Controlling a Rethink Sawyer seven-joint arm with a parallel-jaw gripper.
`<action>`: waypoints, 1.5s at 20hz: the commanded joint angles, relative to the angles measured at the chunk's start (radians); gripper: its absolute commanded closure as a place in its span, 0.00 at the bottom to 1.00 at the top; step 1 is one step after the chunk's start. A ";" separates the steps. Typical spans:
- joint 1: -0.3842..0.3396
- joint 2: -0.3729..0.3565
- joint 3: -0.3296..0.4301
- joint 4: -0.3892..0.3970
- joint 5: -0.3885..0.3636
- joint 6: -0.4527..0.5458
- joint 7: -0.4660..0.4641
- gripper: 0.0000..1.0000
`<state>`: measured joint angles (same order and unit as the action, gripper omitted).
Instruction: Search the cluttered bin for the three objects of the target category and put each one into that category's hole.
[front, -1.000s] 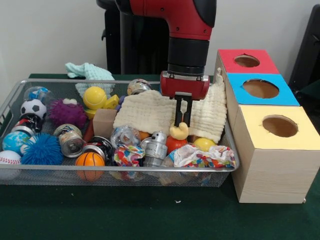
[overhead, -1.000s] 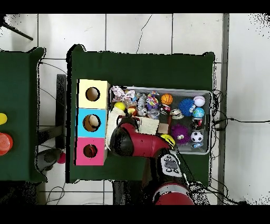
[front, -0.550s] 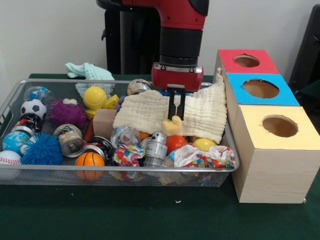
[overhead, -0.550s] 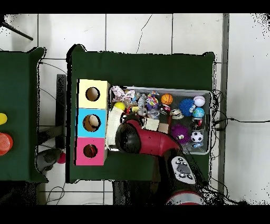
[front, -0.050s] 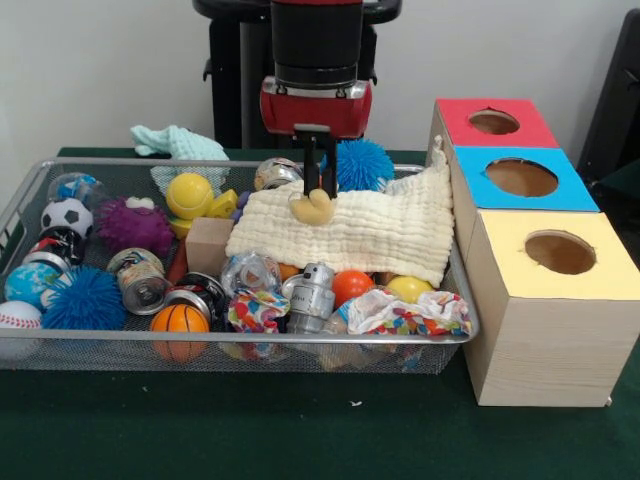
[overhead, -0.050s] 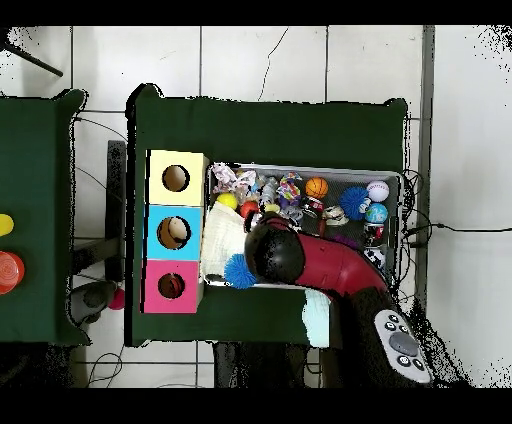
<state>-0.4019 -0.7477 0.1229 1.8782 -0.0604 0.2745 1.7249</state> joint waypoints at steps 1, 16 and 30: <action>-0.008 -0.031 0.130 -0.002 -0.001 0.083 0.037 1.00; -0.020 -0.047 0.165 0.018 0.101 0.194 0.105 1.00; -0.041 -0.038 0.193 0.047 0.170 0.232 0.108 1.00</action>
<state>-0.4173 -0.7977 0.2368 1.8900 0.0602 0.3878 1.7249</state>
